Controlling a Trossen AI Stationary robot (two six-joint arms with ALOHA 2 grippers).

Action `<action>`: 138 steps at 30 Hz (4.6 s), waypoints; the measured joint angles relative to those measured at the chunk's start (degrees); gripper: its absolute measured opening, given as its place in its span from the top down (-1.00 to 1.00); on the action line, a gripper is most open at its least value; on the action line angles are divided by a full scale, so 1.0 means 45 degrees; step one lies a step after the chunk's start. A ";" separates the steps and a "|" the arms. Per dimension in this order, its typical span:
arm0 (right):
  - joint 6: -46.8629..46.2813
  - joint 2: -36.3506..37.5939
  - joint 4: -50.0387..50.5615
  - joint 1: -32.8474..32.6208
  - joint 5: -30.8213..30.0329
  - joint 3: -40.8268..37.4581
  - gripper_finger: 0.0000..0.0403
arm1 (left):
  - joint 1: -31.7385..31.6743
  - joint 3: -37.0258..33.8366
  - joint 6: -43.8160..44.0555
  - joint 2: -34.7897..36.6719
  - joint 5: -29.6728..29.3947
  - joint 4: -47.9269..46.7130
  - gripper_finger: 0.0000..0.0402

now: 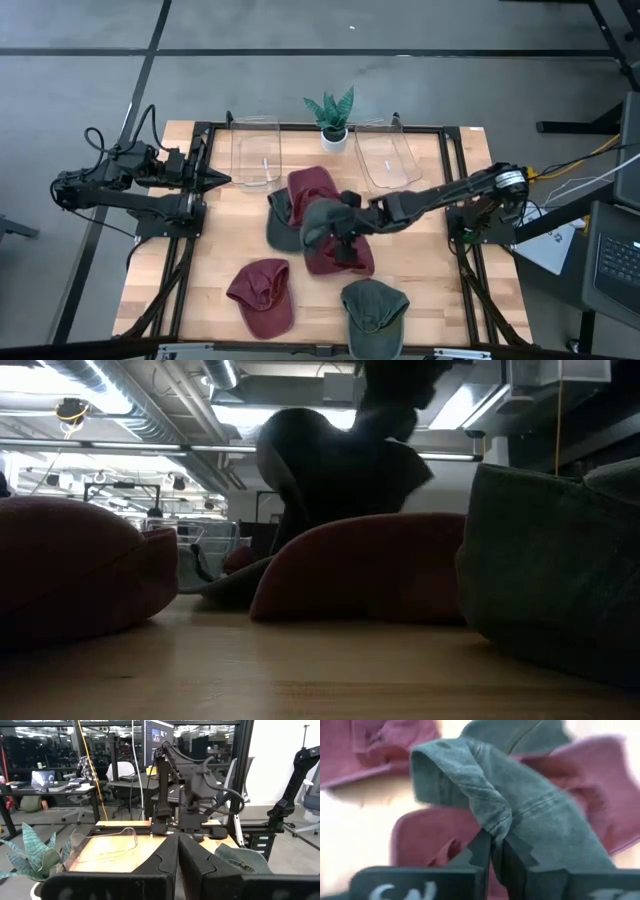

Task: Pick & Place hat
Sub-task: Put the middle gray cap into the right bin

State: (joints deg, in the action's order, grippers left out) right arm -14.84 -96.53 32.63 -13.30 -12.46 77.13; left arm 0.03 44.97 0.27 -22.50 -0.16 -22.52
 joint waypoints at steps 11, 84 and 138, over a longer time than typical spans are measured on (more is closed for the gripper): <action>-0.2454 0.0000 0.0615 -0.0681 0.2617 -0.0959 0.26 | -0.0005 -0.0004 0.0004 0.0000 -0.0005 0.0004 0.94; -1.7609 0.0738 -0.8562 -0.0801 0.1090 -0.7117 0.14 | 0.0000 -0.0005 0.0005 0.0002 0.0000 0.0000 0.95; -0.8878 0.7101 0.1101 0.3158 -0.5077 -0.1580 0.95 | -0.0004 -0.0005 0.0003 0.0001 0.0000 0.0002 0.95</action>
State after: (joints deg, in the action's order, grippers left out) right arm -54.79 -64.58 37.58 0.91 -35.30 70.02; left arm 0.01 44.95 0.29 -22.50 -0.16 -22.51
